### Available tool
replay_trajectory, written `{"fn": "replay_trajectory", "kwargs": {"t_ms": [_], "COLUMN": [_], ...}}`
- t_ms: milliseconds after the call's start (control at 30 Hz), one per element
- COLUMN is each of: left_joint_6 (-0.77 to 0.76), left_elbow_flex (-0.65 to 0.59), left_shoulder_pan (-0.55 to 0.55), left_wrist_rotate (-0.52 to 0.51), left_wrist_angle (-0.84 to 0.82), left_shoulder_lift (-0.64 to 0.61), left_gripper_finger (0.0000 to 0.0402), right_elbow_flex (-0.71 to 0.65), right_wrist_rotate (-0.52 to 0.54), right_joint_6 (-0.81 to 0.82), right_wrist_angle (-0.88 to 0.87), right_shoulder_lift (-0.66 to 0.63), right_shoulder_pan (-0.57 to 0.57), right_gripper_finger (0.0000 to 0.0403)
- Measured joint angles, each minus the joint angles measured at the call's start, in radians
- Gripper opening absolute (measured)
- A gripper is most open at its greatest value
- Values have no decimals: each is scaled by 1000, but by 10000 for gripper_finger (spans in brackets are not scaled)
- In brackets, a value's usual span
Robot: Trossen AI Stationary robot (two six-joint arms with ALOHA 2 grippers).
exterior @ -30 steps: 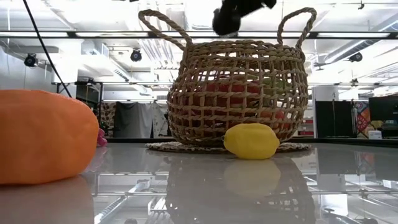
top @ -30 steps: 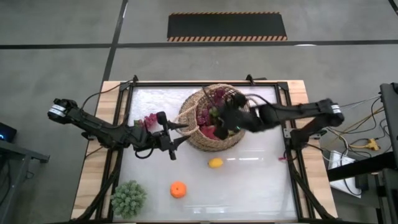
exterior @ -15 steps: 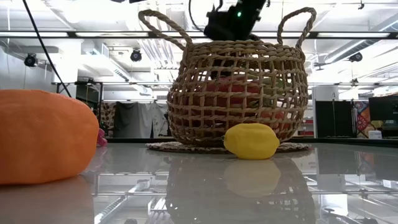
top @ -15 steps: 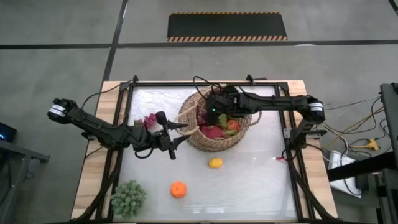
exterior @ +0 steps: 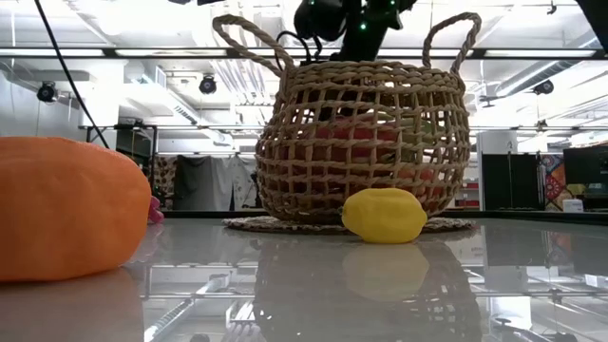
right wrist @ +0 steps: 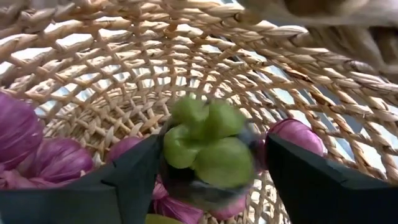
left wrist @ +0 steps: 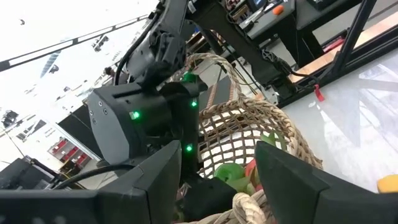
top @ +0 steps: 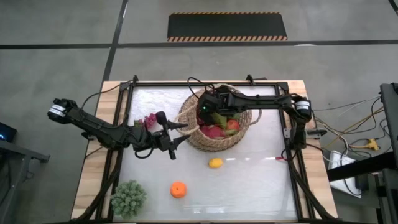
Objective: Build produce basket
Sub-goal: Put the purple mangosteen into the brown basket, then put the yellow lemon into the brown basket
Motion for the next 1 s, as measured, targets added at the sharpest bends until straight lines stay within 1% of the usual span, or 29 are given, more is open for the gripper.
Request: {"fn": "replay_trajectory", "kwargs": {"t_ms": [133, 233, 400, 567, 667, 833, 867, 933, 1000], "left_joint_6": [0, 0, -7, -9, -9, -10, -10, -10, -10], "left_elbow_flex": [0, 0, -1, -1, -1, -1, -1, -1, -1], "left_shoulder_pan": [0, 0, 0, 0, 0, 0, 0, 0, 0], "left_wrist_rotate": [0, 0, 0, 0, 0, 0, 0, 0, 0], "left_wrist_angle": [0, 0, 0, 0, 0, 0, 0, 0, 0], "left_shoulder_lift": [0, 0, 0, 0, 0, 0, 0, 0, 0], "left_gripper_finger": [190, 190, 190, 190, 190, 190, 190, 190, 190], "right_elbow_flex": [0, 0, 1, 1, 1, 0, -2, -11, -24], "right_wrist_rotate": [-1, -11, -12, -17, -92, -310, -339, -350, -334], "right_joint_6": [-21, -17, 10, 34, 35, 55, 60, 63, 63], "right_wrist_angle": [-3, -11, -44, -69, -71, -66, -64, -58, -58], "right_shoulder_lift": [-5, -38, -120, -222, -279, -336, -340, -341, -331], "right_shoulder_pan": [1, 15, 75, 185, 264, 408, 439, 501, 558], "right_gripper_finger": [296, 304, 302, 292, 287, 281, 281, 282, 283]}}
